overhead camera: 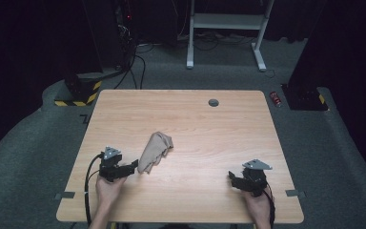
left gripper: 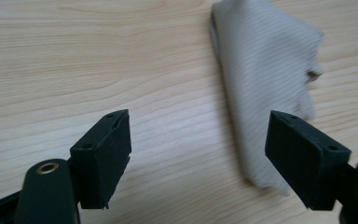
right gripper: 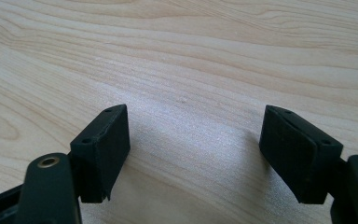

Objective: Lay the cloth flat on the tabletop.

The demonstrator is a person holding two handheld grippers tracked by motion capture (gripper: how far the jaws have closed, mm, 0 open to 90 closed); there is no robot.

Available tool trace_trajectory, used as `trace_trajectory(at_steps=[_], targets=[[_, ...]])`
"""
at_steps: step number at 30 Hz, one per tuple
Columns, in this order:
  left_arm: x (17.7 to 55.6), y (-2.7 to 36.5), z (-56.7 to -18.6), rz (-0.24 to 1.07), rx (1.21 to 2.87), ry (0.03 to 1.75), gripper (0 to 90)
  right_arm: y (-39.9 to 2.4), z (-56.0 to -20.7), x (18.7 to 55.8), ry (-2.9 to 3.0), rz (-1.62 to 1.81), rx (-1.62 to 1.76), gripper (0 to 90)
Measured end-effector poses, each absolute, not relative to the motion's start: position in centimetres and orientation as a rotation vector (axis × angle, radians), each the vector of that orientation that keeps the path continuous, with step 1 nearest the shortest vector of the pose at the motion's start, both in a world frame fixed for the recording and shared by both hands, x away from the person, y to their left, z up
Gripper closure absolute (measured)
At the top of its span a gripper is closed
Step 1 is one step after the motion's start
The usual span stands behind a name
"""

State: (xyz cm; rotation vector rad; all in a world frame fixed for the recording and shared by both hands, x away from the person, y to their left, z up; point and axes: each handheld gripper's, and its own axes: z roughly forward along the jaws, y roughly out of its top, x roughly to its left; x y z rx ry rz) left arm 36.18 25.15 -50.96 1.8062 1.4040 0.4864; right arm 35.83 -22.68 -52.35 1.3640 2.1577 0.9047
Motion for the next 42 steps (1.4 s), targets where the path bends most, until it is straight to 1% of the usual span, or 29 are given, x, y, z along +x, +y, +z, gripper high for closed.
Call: trace_trajectory(at_steps=[5, 14, 16, 20, 25, 35, 36, 40, 42], targets=[[36.3, 24.4, -50.9, 0.474, 1.782, 1.394, 23.4, -22.7, -52.3, 35.8, 2.158, 0.905, 1.364, 24.1], [36.8, 22.7, -50.3, 0.473, 1.83, 1.332, 23.7, -22.7, -52.3, 35.8, 2.158, 0.905, 1.364, 24.0], [37.0, 22.4, -50.1, 0.457, 1.839, 1.322, 25.6, -22.7, -52.3, 35.8, 2.158, 0.905, 1.364, 24.0], [37.2, 21.6, -49.7, 0.487, 1.861, 1.309, 27.0, -22.7, -52.3, 35.8, 2.157, 0.904, 1.366, 24.0], [37.6, 20.9, -49.1, 0.485, 1.887, 1.275, 23.9, -22.7, -52.3, 35.8, 2.158, 0.905, 1.364, 24.0], [38.7, 19.4, -48.9, 0.447, 1.94, 1.283, 20.4, -22.7, -52.3, 35.8, 2.156, 0.904, 1.367, 24.1], [39.0, 19.0, -48.7, 0.466, 1.961, 1.277, 20.3, -22.7, -52.3, 35.8, 2.157, 0.904, 1.367, 24.0], [39.7, 18.2, -48.7, 0.459, 1.975, 1.273, 20.9, -22.7, -52.3, 35.8, 2.157, 0.903, 1.366, 24.0], [40.2, 17.7, -48.9, 0.466, 2.007, 1.275, 20.4, -22.7, -52.3, 35.8, 2.157, 0.904, 1.366, 24.0]])
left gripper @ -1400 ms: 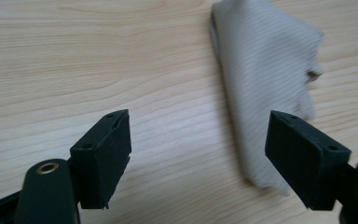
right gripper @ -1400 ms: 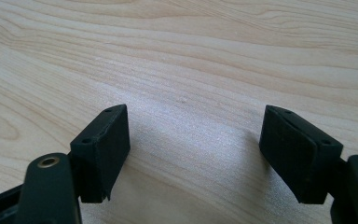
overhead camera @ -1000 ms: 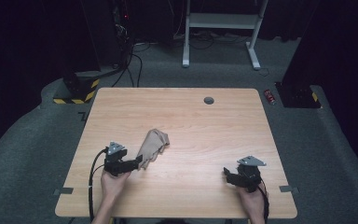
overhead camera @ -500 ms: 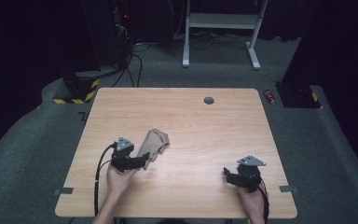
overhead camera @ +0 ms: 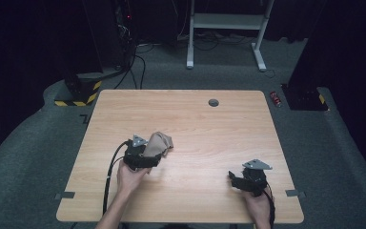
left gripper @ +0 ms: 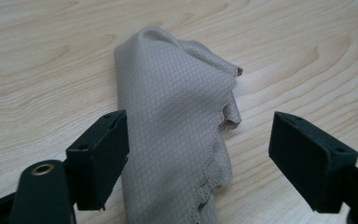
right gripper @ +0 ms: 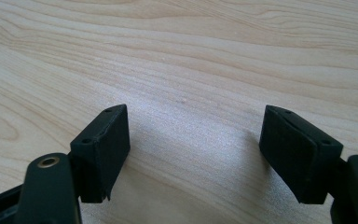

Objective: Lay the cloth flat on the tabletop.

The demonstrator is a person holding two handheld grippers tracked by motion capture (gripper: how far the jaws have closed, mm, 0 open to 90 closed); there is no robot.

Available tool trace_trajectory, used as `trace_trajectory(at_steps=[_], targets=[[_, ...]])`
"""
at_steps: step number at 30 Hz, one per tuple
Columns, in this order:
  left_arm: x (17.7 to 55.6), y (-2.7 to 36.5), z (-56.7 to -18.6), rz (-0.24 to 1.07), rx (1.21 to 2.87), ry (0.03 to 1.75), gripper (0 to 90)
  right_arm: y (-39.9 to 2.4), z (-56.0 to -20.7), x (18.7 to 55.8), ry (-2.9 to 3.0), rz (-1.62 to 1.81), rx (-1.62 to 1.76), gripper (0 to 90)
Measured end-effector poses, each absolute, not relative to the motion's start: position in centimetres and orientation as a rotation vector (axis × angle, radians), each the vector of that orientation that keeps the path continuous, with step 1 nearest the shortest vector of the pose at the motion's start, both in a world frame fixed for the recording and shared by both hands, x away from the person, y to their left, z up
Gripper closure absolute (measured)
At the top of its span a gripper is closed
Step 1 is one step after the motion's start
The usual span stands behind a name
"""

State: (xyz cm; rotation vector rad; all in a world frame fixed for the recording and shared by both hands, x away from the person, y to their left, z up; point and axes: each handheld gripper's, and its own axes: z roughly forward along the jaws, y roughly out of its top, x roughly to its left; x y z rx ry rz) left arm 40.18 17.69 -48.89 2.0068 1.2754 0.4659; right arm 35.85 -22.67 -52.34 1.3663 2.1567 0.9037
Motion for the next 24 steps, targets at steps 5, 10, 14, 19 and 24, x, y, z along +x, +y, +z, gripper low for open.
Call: trace_trajectory(at_steps=[5, 10, 14, 19, 24], targets=[[41.2, 16.8, -49.1, 0.503, 2.035, 1.279, 22.1, -22.7, -52.3, 35.8, 2.157, 0.904, 1.366, 24.1], [41.8, 16.6, -49.6, 0.48, 2.017, 1.304, 24.9, -22.7, -52.3, 35.8, 2.157, 0.903, 1.367, 24.1], [42.2, 16.3, -50.3, 0.489, 2.054, 1.309, 27.8, -22.7, -52.3, 35.8, 2.157, 0.903, 1.366, 24.0], [42.5, 16.1, -50.7, 0.488, 2.077, 1.306, 45.0, -22.7, -52.3, 35.8, 2.157, 0.903, 1.366, 24.0], [42.7, 16.4, -50.9, 0.473, 2.083, 1.32, 65.2, -22.7, -52.3, 35.8, 2.157, 0.903, 1.367, 24.0]])
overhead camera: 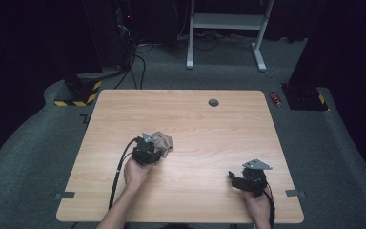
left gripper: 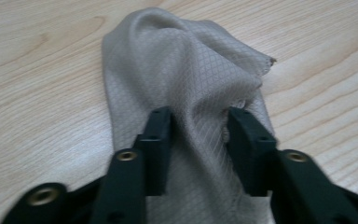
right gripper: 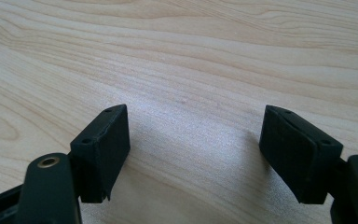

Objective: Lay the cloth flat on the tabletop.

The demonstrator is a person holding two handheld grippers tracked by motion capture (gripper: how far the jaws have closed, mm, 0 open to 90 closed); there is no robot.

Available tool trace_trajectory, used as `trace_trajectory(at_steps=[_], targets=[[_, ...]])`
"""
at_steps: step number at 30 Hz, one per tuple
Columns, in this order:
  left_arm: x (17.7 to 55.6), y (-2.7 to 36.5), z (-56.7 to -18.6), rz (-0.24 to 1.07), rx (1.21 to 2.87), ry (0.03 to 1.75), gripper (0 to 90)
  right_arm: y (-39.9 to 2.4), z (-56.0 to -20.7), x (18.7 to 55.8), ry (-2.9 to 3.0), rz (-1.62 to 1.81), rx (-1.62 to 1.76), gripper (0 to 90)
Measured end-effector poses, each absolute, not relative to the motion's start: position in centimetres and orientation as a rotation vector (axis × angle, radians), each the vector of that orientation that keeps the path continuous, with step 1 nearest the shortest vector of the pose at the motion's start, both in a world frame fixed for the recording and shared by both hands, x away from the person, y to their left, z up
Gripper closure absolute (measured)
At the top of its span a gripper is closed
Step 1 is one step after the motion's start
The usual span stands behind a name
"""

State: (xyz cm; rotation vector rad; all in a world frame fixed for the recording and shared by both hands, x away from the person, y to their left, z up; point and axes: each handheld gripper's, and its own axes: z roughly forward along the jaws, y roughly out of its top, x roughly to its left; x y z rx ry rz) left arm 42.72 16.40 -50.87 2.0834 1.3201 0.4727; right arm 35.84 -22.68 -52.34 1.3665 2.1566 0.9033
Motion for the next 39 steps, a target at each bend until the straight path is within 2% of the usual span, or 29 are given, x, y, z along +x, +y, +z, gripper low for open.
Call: trace_trajectory(at_steps=[1, 2, 4, 7, 18, 32, 39], targets=[[42.7, 16.4, -50.9, 0.473, 2.083, 1.32, 69.0, -22.7, -52.3, 35.8, 2.157, 0.903, 1.367, 24.0], [42.8, 16.5, -50.8, 0.462, 2.076, 1.32, 69.0, -22.7, -52.3, 35.8, 2.157, 0.903, 1.366, 24.1], [42.6, 16.6, -50.7, 0.445, 2.071, 1.307, 80.0, -22.7, -52.3, 35.8, 2.157, 0.903, 1.366, 24.0], [42.4, 16.2, -50.5, 0.428, 2.07, 1.276, 84.0, -22.7, -52.3, 35.8, 2.157, 0.903, 1.366, 24.0], [41.7, 13.4, -49.5, 0.377, 2.079, 1.136, 85.1, -22.7, -52.3, 35.8, 2.157, 0.904, 1.367, 24.1], [40.7, 8.1, -48.0, 0.228, 2.05, 0.945, 85.1, -22.7, -52.4, 35.8, 2.158, 0.902, 1.362, 24.0], [41.0, 6.9, -48.2, 0.209, 2.064, 0.924, 82.1, -22.7, -52.4, 35.9, 2.159, 0.903, 1.358, 24.3]])
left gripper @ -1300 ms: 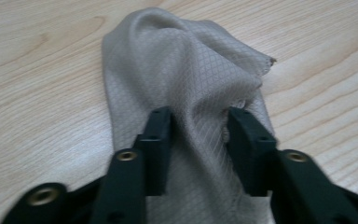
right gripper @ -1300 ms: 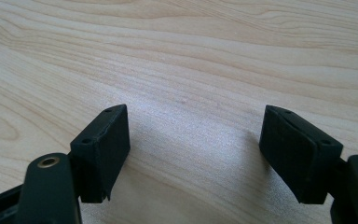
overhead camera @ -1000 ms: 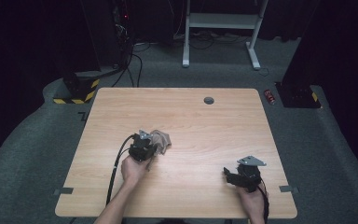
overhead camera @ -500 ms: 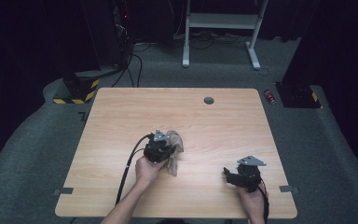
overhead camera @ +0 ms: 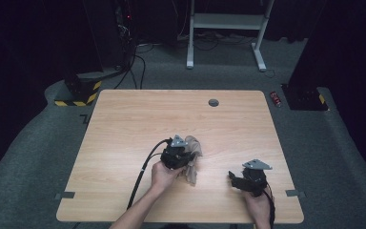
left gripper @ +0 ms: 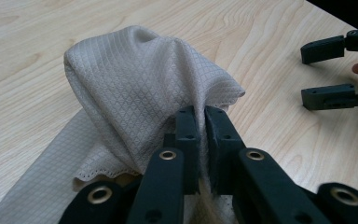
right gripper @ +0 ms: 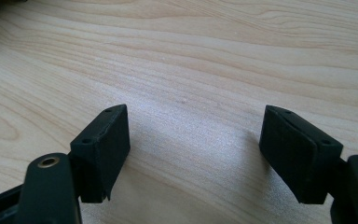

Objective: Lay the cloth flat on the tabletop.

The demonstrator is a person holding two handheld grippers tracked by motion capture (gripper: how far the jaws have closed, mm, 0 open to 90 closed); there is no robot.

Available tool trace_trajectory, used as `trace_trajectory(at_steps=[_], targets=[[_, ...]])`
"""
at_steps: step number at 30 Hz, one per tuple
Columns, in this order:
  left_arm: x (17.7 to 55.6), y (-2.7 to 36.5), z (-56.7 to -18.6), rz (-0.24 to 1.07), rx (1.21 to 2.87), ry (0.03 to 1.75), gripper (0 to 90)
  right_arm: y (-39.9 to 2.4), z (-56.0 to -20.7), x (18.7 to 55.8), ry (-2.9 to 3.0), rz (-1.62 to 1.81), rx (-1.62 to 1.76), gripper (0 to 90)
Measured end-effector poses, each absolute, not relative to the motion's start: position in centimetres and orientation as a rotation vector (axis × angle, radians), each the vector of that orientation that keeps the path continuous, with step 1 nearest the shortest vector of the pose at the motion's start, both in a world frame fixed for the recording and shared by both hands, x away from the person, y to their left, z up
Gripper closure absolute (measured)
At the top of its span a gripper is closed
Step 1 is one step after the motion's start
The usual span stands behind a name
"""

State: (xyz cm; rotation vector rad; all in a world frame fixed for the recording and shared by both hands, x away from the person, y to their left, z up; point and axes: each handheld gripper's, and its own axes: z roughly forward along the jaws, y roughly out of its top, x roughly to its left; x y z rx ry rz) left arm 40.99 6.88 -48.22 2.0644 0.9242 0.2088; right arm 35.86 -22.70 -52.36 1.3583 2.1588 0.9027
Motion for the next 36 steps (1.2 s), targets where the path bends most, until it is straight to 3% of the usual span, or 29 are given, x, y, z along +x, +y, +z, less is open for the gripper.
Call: trace_trajectory(at_steps=[6, 10, 11, 17, 24, 36], targets=[[40.9, 6.9, -48.3, 0.207, 2.07, 0.926, 67.3, -22.7, -52.3, 35.8, 2.154, 0.905, 1.36, 27.4], [40.3, 7.6, -47.9, 0.268, 2.075, 0.93, 61.8, -22.6, -52.3, 35.7, 2.148, 0.913, 1.353, 35.0], [39.9, 8.1, -48.0, 0.278, 2.082, 0.939, 59.9, -22.6, -52.3, 35.6, 2.143, 0.918, 1.35, 41.5], [38.5, 9.8, -49.3, 0.291, 2.094, 0.976, 58.1, -22.0, -52.2, 35.4, 2.142, 0.963, 1.374, 51.2], [37.3, 11.0, -50.6, 0.252, 2.073, 1.053, 57.3, -19.4, -51.4, 34.8, 2.243, 1.131, 1.262, 55.1], [34.2, 8.6, -51.5, 0.295, 2.092, 1.054, 53.0, -12.9, -51.2, 36.8, 2.528, 1.135, 0.984, 64.2]])
